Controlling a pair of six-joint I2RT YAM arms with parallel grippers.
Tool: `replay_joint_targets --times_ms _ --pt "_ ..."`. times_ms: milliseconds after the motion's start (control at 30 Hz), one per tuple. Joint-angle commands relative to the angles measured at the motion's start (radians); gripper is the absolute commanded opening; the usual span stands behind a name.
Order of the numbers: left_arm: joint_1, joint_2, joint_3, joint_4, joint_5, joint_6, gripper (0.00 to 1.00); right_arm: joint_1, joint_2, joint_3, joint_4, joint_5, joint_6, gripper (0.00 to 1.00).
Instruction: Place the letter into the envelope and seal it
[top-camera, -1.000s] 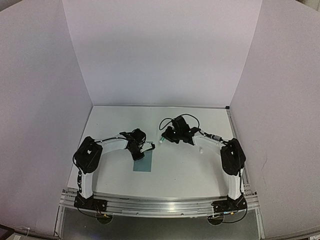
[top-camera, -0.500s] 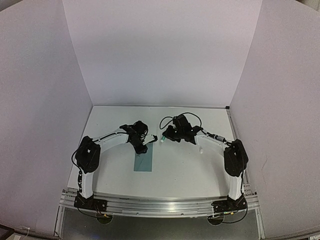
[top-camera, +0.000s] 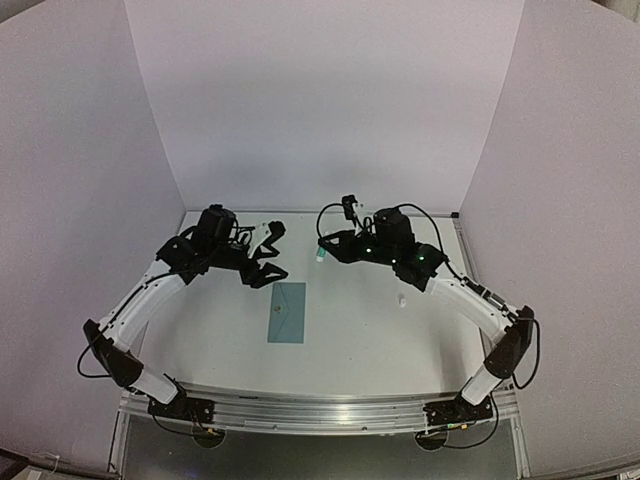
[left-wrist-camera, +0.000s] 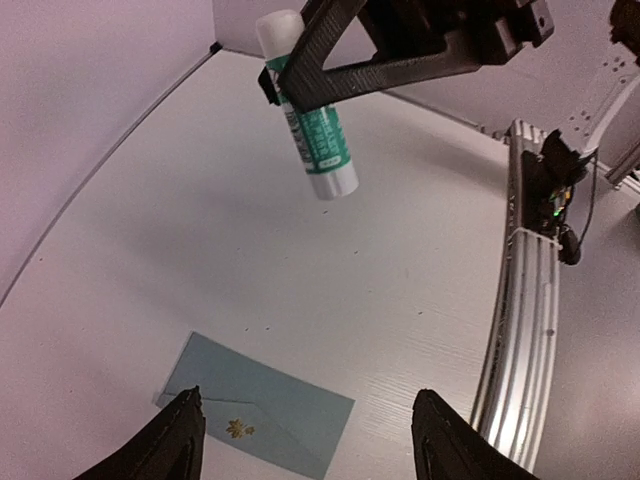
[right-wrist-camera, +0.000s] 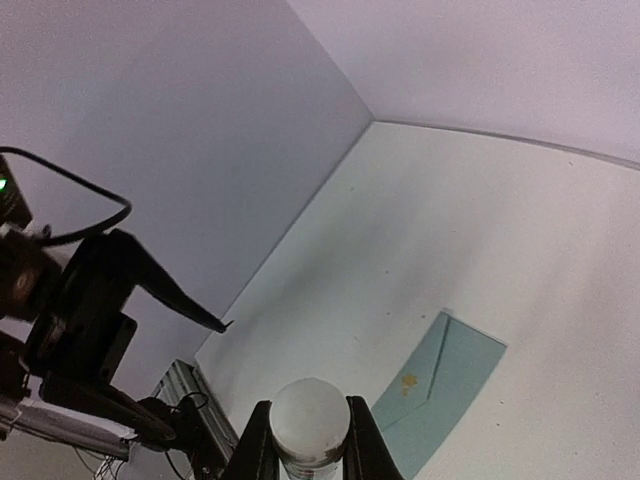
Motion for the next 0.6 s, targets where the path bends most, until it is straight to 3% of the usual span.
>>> replay_joint_targets --times_ms 0,133,267,333,500,567 --pt "-0.004 -0.065 -0.115 0.276 0.152 -0.299 0.72 0.080 -0.049 0.051 0.073 -0.081 -0.115 0.00" --pt "-0.005 -0.092 -0.194 0.458 0.250 -0.444 0.74 0.129 -0.048 0.055 0.201 -0.116 -0.082 0.00" --pt "-0.007 -0.139 -0.260 0.592 0.354 -0.465 0.74 0.161 -0.071 0.047 0.252 -0.121 -0.130 0.00" --pt "-0.016 -0.179 -0.297 0.632 0.351 -0.432 0.72 0.172 -0.091 0.020 0.304 -0.127 -0.151 0.00" --pt "-0.051 -0.249 -0.327 0.658 0.191 -0.327 0.67 0.192 -0.135 -0.027 0.434 -0.112 -0.182 0.00" --pt "-0.051 -0.248 -0.319 0.688 0.232 -0.325 0.66 0.197 -0.137 -0.019 0.452 -0.140 -0.209 0.00"
